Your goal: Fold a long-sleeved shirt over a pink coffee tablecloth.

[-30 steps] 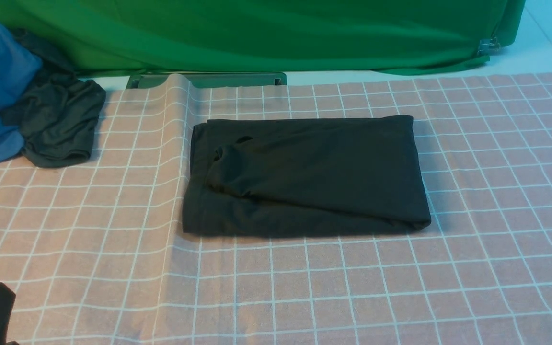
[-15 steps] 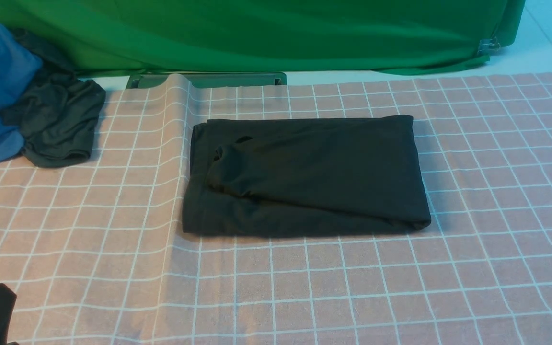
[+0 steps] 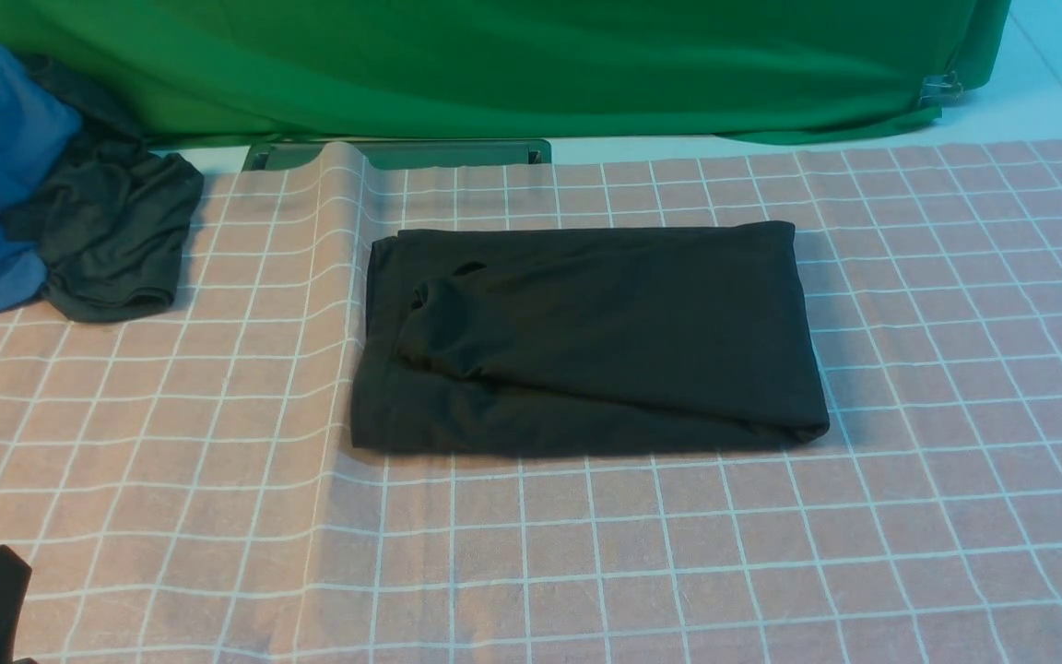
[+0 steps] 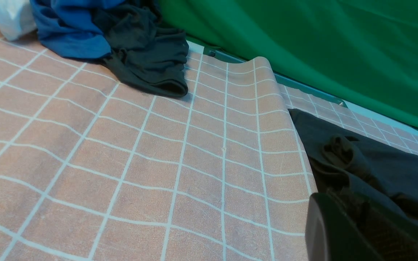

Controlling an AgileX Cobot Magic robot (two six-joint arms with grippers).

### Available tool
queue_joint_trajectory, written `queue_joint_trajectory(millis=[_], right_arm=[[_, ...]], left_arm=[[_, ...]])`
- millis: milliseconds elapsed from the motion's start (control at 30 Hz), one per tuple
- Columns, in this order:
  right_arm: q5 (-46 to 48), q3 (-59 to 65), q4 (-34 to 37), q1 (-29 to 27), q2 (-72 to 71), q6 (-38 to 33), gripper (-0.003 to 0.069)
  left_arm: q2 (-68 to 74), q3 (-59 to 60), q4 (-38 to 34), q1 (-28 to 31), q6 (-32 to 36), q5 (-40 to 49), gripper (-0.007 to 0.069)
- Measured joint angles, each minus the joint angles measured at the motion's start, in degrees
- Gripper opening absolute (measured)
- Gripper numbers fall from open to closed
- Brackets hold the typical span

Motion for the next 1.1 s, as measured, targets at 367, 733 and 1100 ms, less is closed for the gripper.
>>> queue_joint_trajectory(millis=[367, 733, 1100], right_arm=[[14.7, 15.7, -2.2, -10.8, 0.2, -0.4, 0.0235], [16.7, 32.7, -3.0, -13.1, -1.7, 5.8, 0.0236], [16.9, 32.7, -3.0, -13.1, -1.8, 5.8, 0.0237]], left_arm=[[0.0, 0.0, 0.0, 0.0, 0.0, 0.0, 0.0013], [0.0, 0.0, 0.0, 0.0, 0.0, 0.2, 0.0013], [0.0, 0.0, 0.0, 0.0, 0.0, 0.2, 0.0013]])
